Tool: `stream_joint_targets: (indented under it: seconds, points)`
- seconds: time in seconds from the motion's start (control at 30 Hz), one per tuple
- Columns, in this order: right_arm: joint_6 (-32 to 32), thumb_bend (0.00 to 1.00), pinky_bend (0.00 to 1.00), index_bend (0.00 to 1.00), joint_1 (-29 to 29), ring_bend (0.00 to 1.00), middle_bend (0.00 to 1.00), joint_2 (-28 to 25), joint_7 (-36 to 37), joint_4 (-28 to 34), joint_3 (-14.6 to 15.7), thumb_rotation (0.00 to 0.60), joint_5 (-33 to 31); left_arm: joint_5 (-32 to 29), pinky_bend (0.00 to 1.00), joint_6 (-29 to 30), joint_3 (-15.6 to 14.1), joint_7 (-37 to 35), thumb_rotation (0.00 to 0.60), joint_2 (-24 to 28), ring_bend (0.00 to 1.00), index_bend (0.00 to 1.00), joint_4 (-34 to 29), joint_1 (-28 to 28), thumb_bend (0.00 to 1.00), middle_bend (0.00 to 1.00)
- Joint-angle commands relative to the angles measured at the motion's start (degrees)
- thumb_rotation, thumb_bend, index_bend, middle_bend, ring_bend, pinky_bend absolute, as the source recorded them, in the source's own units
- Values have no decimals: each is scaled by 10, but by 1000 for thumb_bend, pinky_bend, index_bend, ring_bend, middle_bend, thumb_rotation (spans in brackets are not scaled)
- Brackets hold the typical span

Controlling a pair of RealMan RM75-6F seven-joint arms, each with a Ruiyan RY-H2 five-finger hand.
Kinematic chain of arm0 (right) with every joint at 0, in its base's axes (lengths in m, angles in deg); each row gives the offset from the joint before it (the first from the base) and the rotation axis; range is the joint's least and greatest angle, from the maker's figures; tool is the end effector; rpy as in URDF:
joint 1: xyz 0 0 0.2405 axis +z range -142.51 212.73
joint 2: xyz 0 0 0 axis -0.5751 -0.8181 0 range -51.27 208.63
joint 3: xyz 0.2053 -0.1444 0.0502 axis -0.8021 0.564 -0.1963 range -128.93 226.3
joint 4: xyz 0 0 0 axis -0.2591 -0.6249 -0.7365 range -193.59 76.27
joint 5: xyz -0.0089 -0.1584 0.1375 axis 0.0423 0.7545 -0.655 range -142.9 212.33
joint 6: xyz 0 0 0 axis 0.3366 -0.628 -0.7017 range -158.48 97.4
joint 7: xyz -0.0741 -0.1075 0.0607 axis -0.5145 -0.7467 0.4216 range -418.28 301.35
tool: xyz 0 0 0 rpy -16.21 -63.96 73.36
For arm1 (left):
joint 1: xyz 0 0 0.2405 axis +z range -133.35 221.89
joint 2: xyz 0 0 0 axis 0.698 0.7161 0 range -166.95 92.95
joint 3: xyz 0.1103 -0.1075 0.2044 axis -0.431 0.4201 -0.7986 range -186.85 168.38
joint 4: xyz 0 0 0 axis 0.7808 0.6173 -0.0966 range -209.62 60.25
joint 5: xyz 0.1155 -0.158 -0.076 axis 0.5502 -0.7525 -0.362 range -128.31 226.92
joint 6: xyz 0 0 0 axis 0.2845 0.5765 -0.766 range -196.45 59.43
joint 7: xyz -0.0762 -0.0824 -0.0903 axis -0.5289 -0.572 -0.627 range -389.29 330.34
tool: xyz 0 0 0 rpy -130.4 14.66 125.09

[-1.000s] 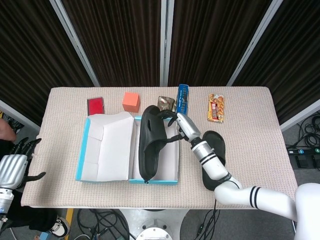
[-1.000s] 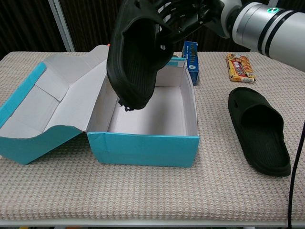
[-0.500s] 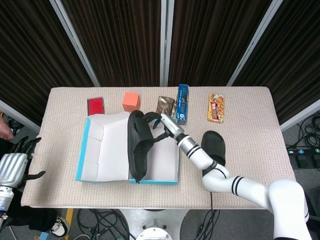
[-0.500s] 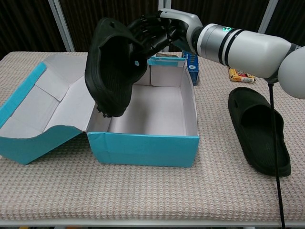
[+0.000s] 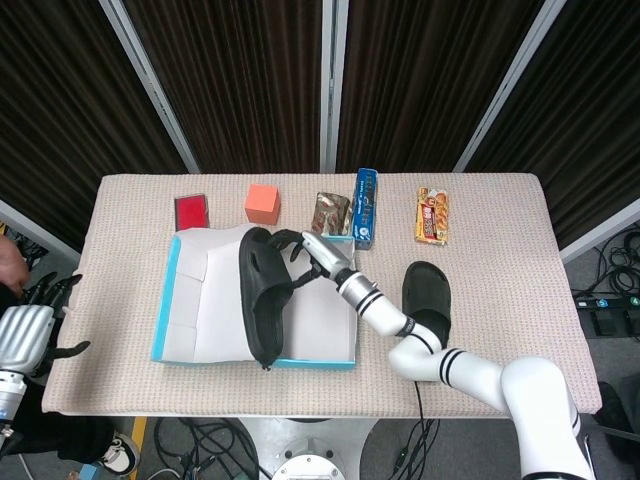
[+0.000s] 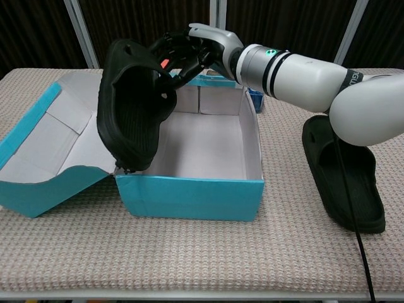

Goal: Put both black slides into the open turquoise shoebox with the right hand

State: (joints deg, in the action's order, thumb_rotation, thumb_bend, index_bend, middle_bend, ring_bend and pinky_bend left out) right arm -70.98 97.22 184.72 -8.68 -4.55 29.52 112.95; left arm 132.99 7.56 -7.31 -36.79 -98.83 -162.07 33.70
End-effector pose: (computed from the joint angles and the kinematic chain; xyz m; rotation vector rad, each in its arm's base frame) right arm -0.0316 -0.4183 -0.0822 1.7309 -1.8026 1.5223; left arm -0.3287 0.2109 0.1633 -1.4692 -0.9860 -0.8474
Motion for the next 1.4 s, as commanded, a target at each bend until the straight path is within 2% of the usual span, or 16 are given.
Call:
stream_joint_targets:
  seconds: [0.03, 0.17, 0.83, 1.4]
  points:
    - [-6, 26, 440, 606, 3, 355, 558, 8, -2, -15, 4, 600, 4, 1, 176, 0, 0, -5, 600, -2, 41, 96, 4, 0, 0, 155]
    - [-18, 26, 440, 606, 8, 357, 558, 23, -2, -39, 8, 600, 12, 5, 176, 4, -1, -12, 600, -5, 41, 96, 11, 1, 0, 155]
    - [3, 31, 440, 606, 32, 357, 558, 82, 58, -158, 38, 600, 30, 6, 176, 1, -1, -30, 600, -14, 41, 96, 40, -2, 0, 155]
    - [8, 62, 440, 606, 21, 359, 558, 78, 21, -189, 72, 600, 44, 8, 175, -6, -5, -34, 600, -19, 41, 95, 43, -4, 0, 155]
